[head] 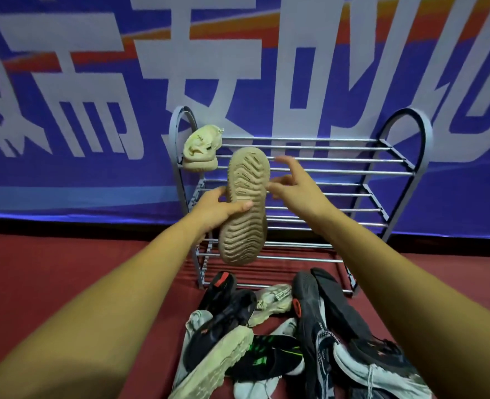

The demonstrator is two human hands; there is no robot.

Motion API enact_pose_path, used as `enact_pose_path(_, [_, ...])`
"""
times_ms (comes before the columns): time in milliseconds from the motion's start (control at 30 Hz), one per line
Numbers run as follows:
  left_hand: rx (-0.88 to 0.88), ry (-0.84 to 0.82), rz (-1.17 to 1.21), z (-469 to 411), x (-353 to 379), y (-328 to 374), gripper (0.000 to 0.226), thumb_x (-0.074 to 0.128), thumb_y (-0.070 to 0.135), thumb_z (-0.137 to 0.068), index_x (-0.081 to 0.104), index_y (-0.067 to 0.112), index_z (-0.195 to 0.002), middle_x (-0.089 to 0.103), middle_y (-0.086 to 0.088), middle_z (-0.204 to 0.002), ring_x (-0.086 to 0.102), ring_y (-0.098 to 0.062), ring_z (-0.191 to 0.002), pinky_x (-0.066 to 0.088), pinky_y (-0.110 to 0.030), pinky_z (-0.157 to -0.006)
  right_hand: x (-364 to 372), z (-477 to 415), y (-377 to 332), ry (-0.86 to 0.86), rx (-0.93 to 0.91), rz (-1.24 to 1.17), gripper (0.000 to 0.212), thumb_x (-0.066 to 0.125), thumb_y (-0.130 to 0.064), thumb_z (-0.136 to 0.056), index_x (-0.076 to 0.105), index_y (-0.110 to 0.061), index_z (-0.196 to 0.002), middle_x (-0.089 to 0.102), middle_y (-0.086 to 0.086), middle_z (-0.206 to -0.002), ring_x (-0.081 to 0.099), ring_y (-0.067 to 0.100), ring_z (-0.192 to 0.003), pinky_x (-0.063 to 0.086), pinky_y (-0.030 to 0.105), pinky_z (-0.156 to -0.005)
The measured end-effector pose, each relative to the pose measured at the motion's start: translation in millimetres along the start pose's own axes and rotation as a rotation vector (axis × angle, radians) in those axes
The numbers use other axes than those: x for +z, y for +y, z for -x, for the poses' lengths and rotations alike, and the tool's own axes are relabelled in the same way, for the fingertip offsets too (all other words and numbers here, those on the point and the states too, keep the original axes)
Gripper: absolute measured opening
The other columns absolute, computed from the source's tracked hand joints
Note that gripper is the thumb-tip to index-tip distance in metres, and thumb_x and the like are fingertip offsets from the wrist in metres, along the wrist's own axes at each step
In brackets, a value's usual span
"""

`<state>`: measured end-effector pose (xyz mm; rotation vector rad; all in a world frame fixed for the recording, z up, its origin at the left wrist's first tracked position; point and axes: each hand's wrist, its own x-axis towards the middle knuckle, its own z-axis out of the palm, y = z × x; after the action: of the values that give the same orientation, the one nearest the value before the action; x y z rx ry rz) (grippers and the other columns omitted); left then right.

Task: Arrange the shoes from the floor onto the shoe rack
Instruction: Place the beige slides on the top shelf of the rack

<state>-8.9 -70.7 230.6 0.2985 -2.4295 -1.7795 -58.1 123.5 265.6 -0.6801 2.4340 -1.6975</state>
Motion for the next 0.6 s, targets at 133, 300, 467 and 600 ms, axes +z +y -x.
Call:
enact_pose_path(133, [-0.024,0.038,0.216,-5.1,2.1,8.9,0.049,0.081,0.028,-0.080,0.064,0.015,-0.124,0.075,-0.002,-0.110,0.074,-0.016,-0.094,0.059,-0.029,-0.077,11.6,-0.5,11.9,-0.067,0.131,-0.017,0.030,0.070,-0.017,-0.091,0.062,-0.010,-0.119,0.072,0.012,-0.110,0.070,0.022,-0.089,0.052,0.021,-0.066])
enact_pose_path(300, [-0.057,0.055,0.287,-4.4,-6.6,17.8,0.042,0.082,0.030,-0.080,0.069,0.010,-0.115,0.077,-0.007,-0.099,0.074,-0.022,-0.092,0.058,-0.040,-0.089,9.4,-1.4,14.9,-0.163,0.141,0.075,0.024,0.072,-0.024,-0.089,0.067,-0.012,-0.109,0.066,0.003,-0.081,0.059,0.011,-0.066,0.047,0.021,-0.063])
enact_pose_path(467, [-0.079,0.051,0.351,-3.6,-7.0,26.4,0.026,0.076,0.029,-0.085,0.070,0.009,-0.100,0.077,-0.005,-0.085,0.069,-0.018,-0.078,0.052,-0.031,-0.073,4.2,-3.0,5.1,-0.098,0.139,-0.019,0.022,0.069,-0.018,-0.091,0.063,-0.008,-0.110,0.068,0.001,-0.089,0.059,-0.001,-0.057,0.044,0.013,-0.052])
enact_pose_path(600, [-0.093,0.086,0.430,-4.5,-3.3,30.1,0.026,0.074,0.021,-0.086,0.071,0.006,-0.106,0.077,-0.005,-0.085,0.072,-0.016,-0.074,0.055,-0.027,-0.069,-0.6,1.5,2.5,-0.148,0.138,-0.054,0.029,0.071,-0.022,-0.091,0.064,-0.015,-0.118,0.070,-0.003,-0.102,0.062,-0.001,-0.072,0.044,0.013,-0.059])
